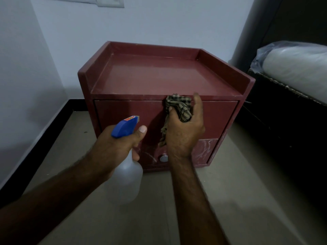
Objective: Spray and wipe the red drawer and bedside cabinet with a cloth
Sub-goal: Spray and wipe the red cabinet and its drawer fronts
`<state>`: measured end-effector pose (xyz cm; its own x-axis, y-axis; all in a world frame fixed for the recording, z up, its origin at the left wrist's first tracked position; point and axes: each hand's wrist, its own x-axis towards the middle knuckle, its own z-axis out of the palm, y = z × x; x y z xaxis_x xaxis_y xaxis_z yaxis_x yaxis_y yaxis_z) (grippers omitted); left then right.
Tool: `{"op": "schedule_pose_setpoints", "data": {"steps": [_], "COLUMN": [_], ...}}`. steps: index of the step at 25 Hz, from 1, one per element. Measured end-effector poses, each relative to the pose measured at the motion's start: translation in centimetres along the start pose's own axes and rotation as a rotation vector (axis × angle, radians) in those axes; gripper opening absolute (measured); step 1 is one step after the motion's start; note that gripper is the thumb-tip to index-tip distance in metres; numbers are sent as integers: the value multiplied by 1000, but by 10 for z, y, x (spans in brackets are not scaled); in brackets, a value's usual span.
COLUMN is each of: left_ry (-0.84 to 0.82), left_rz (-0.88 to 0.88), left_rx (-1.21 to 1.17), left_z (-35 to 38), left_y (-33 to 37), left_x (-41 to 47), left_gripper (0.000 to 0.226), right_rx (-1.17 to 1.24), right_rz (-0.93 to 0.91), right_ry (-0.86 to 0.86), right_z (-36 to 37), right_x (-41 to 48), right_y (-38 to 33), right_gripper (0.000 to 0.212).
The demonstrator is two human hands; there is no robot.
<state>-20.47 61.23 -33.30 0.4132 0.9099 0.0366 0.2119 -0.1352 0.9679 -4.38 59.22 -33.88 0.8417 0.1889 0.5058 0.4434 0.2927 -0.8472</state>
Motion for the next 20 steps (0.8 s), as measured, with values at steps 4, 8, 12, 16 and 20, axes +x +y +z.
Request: {"op": "schedule_pose_setpoints", "data": {"steps": [4, 8, 12, 16, 20], "left_ry": [24, 51, 72, 82, 82], "left_rz": [-1, 1, -23, -38, -27], "left_rx": [9, 8, 46, 51, 45], "left_z": [-5, -15, -23, -25, -26], "left_y": [-7, -11, -18, -21, -26], "left_x": [0, -1, 0, 0, 0], "left_gripper": [52, 47, 59, 61, 58], "right_rx": [39, 49, 37, -8, -55], "right_rz": [-41, -58, -63, -85, -126], "right_ry": [-78, -79, -113, -205, -301], "right_z": [17, 23, 26, 31, 25], "right_x": [-18, -23, -28, -35, -29], "right_y": [-5, -7, -12, -18, -14], "right_gripper": [71, 69, 69, 69, 71]}}
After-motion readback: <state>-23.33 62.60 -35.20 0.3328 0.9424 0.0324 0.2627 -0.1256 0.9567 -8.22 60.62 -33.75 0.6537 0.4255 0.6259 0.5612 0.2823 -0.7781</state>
